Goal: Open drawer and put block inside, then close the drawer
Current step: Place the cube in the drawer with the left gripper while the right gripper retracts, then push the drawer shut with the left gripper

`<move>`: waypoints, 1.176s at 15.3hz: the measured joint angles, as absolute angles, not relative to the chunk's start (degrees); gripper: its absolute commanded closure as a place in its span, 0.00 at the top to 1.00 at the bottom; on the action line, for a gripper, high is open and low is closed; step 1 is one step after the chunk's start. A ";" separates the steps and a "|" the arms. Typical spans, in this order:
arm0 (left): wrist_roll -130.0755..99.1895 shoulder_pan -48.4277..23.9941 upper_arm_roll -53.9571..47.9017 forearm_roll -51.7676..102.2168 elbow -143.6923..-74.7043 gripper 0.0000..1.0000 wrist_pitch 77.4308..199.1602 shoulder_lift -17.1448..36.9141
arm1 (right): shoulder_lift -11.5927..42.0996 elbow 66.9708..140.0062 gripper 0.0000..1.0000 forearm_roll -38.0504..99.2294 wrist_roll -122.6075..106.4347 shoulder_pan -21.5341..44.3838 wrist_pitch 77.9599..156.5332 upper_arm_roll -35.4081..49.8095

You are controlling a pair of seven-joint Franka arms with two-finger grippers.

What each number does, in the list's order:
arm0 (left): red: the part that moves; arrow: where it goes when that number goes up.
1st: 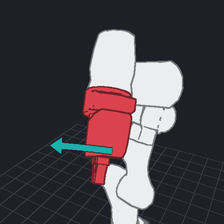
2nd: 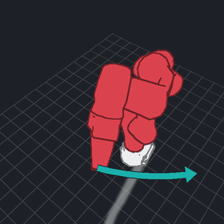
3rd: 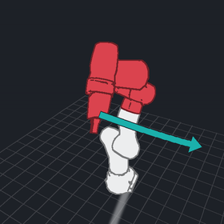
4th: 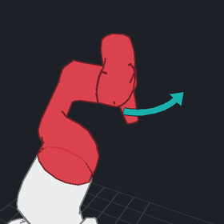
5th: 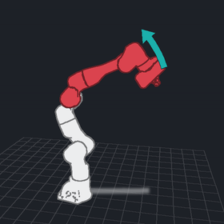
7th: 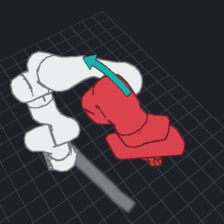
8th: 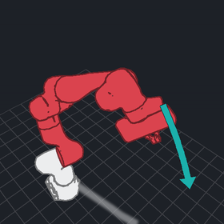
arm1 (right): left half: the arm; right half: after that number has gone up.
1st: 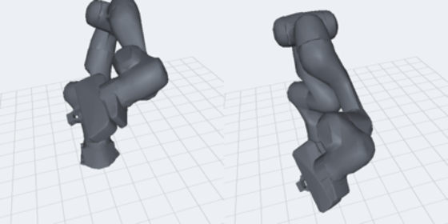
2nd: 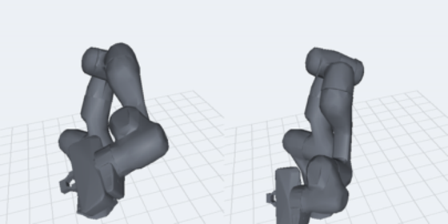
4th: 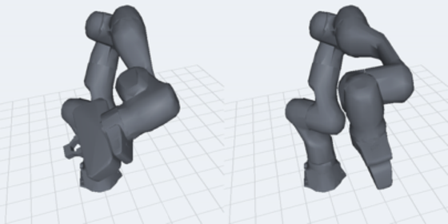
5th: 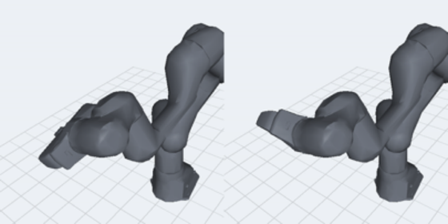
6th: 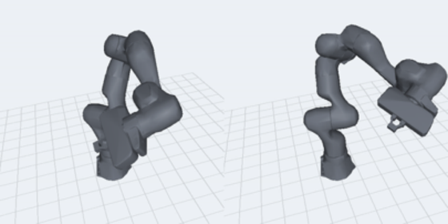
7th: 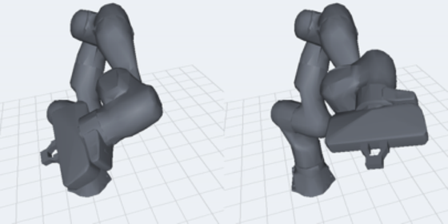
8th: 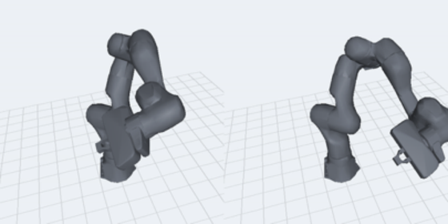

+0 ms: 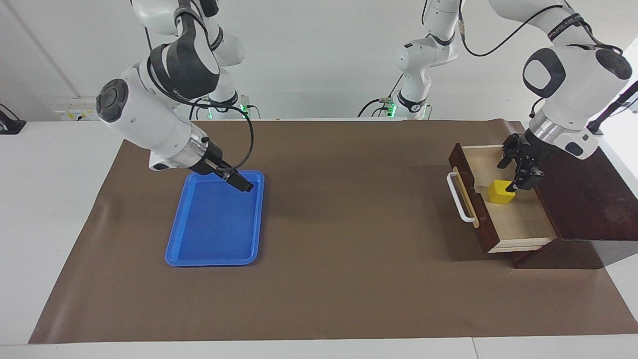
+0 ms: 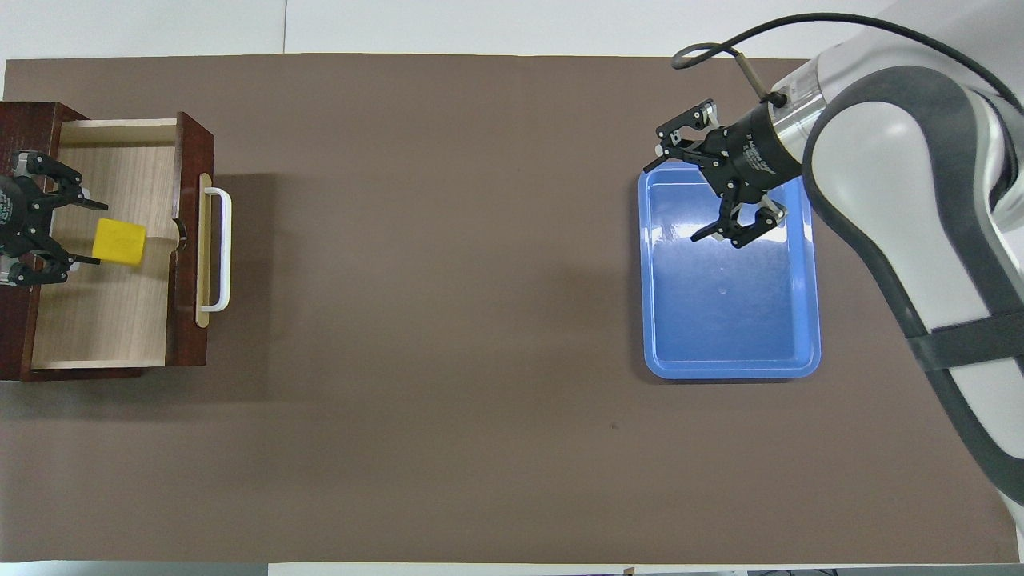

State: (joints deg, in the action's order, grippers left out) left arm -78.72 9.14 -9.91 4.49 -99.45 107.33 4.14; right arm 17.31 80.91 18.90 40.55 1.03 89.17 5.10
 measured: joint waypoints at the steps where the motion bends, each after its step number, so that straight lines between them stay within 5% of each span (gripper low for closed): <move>1: -82.33 6.40 -10.05 3.45 -98.55 1.00 106.89 4.11 | 16.60 80.91 1.00 17.09 35.82 0.23 87.91 5.09; 6: -96.05 -3.97 -10.48 -2.46 -102.94 1.00 110.16 4.62 | 12.23 80.96 1.00 6.03 11.86 -1.91 83.86 5.02; 13: -92.58 0.32 -9.19 -9.08 -109.73 1.00 120.19 5.25 | 0.26 87.53 1.00 0.87 -3.39 -3.42 82.19 4.98; 18: -83.59 5.90 -9.02 -13.64 -109.06 1.00 120.58 5.18 | -2.76 95.90 1.00 -0.02 -9.09 -4.98 91.22 4.95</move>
